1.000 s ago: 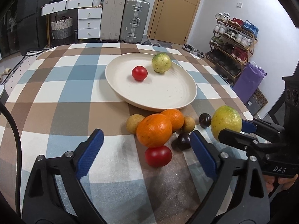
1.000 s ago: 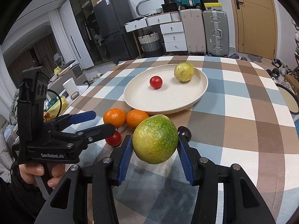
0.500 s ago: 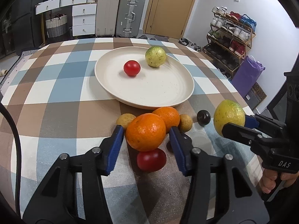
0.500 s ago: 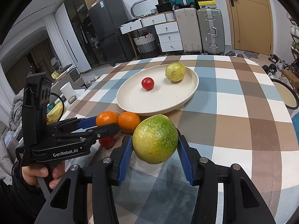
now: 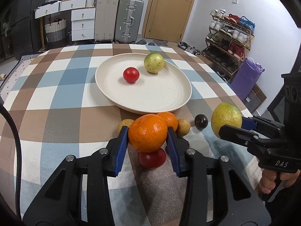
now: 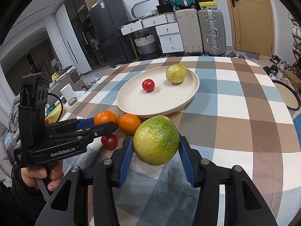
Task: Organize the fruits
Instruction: 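Carry orange and citrus onto the cream plate and open both grippers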
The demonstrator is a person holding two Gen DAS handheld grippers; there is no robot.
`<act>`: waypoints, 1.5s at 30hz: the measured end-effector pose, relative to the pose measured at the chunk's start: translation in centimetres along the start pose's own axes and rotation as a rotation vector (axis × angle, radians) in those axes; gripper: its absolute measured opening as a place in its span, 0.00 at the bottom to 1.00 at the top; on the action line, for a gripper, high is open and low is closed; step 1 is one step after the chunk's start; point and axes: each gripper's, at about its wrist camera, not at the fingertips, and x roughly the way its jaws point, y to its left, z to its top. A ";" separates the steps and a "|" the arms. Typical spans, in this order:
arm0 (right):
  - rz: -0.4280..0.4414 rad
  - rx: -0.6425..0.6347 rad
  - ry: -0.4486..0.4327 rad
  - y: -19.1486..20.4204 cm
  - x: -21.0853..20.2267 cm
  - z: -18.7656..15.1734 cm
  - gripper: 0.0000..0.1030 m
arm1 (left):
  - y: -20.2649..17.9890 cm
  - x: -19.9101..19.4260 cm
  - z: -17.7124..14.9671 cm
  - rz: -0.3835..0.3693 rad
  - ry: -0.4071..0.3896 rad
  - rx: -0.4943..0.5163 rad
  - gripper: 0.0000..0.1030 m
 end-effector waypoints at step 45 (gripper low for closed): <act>0.022 -0.051 -0.073 -1.1 3.3 7.0 0.48 | 1.5 2.0 5.6 0.074 -0.098 0.047 0.36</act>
